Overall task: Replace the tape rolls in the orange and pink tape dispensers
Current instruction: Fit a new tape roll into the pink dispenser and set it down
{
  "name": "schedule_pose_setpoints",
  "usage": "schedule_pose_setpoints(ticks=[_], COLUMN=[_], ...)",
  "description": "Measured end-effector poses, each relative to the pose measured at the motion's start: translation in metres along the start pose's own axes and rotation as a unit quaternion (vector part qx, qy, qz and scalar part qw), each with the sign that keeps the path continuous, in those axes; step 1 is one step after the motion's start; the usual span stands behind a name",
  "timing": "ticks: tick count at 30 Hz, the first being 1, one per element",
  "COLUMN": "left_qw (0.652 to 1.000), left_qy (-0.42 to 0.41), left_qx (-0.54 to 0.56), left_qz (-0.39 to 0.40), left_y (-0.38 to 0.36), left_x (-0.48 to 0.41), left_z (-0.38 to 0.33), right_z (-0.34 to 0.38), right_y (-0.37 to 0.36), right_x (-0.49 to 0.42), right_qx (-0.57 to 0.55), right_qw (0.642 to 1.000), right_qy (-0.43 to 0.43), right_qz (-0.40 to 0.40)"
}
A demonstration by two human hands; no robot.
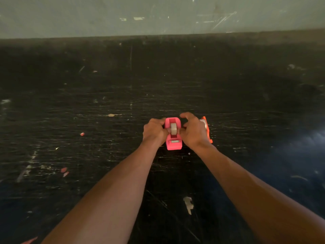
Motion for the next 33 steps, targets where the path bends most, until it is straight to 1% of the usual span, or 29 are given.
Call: schedule_pose_setpoints(ticks=[3,4,7,12,18,23,26,29,31,33], left_qw=[1.000,1.000,0.999,0.997,0.994,0.994,0.991,0.988,0.987,0.985], left_qy=[0.001,0.005,0.027,0.046,0.061,0.057,0.081,0.093,0.101,0.106], left_qx=[-0.005,0.000,0.036,0.064,0.086,0.087,0.107,0.124,0.125,0.133], left_qz=[0.002,0.005,0.013,0.025,0.026,0.023,0.025,0.024,0.025,0.022], left_y=[0.000,-0.001,-0.002,-0.001,-0.004,-0.004,-0.004,-0.004,-0.004,-0.005], left_x=[0.002,0.003,0.003,0.005,0.004,0.004,0.006,0.004,0.006,0.007], left_z=[-0.002,-0.002,0.002,0.004,0.009,0.009,0.011,0.011,0.010,0.009], right_z=[0.010,0.011,0.014,0.031,0.039,0.046,0.047,0.050,0.045,0.036], right_y=[0.011,0.011,-0.001,-0.006,-0.017,-0.013,-0.012,-0.011,-0.014,-0.016], right_x=[0.014,0.020,0.032,0.027,0.014,0.010,0.012,0.017,0.020,0.023], right_qx=[0.037,0.052,0.108,0.170,0.261,0.278,0.280,0.274,0.282,0.287], right_qw=[0.993,0.988,0.978,0.965,0.945,0.941,0.939,0.935,0.932,0.931], right_qy=[0.099,0.132,0.179,0.197,0.192,0.191,0.195,0.221,0.224,0.226], right_qz=[-0.057,-0.065,-0.017,0.009,0.036,0.030,0.036,0.031,0.035,0.018])
Point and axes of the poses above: each hand's wrist, its own x-axis away from the middle knuckle, its own y-axis out of the back of the hand, z = x × y, the point moved 10 cm from there along -x, towards the middle knuckle, and after that the axes turned 11 degrees about -y, right-handed, at the moved point
